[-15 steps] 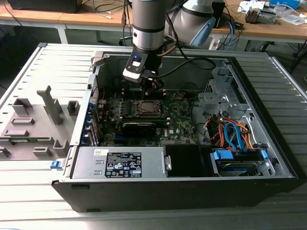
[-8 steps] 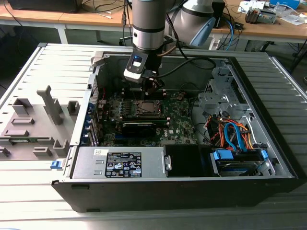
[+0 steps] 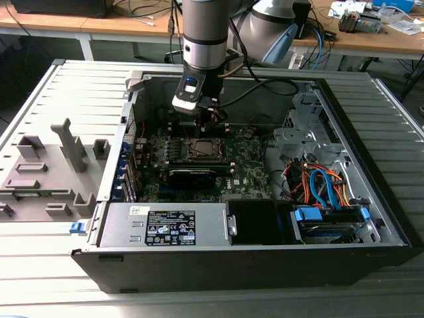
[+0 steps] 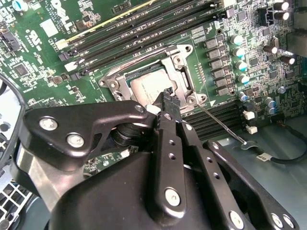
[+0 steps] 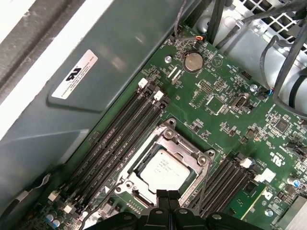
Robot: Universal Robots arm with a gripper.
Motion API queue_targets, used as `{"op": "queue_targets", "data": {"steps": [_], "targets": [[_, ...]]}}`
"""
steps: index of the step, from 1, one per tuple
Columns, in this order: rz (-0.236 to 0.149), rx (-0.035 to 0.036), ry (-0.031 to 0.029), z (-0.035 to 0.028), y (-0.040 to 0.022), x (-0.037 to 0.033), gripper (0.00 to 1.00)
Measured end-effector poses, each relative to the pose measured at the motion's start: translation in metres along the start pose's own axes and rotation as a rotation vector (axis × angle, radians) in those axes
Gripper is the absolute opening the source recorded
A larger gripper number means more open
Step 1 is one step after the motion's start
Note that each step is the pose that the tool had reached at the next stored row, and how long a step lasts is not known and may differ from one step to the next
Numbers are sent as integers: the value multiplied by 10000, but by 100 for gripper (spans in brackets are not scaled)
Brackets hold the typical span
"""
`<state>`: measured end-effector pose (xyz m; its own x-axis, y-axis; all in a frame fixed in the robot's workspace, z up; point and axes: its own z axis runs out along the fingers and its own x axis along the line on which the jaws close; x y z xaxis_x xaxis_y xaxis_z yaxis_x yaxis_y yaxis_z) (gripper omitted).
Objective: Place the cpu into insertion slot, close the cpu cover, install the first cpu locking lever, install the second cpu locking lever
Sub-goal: 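Install the first cpu locking lever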
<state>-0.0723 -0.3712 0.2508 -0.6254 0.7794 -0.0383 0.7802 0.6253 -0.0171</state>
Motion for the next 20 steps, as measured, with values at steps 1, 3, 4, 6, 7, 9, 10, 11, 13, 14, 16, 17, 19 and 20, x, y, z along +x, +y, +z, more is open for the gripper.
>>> {"op": "queue_targets", "data": {"steps": [1,3,4,6,7,9,10,11,13,14,16,17,19,20], "targets": [[-22,-1,-1,0,0,0,11],[-71,-3,-1,0,0,0,11],[-119,-5,-2,0,0,0,11],[-230,-9,-4,0,0,0,11],[-257,-10,-4,0,0,0,11],[-332,-12,-6,0,0,0,11],[-367,-14,-7,0,0,0,11],[-391,-15,-6,0,0,0,11],[-443,-17,-8,0,0,0,11],[-484,-18,-9,0,0,0,11],[-594,-23,-10,0,0,0,11],[-636,-25,-11,0,0,0,11],[-717,-28,-12,0,0,0,11],[-742,-29,-13,0,0,0,11]]}}
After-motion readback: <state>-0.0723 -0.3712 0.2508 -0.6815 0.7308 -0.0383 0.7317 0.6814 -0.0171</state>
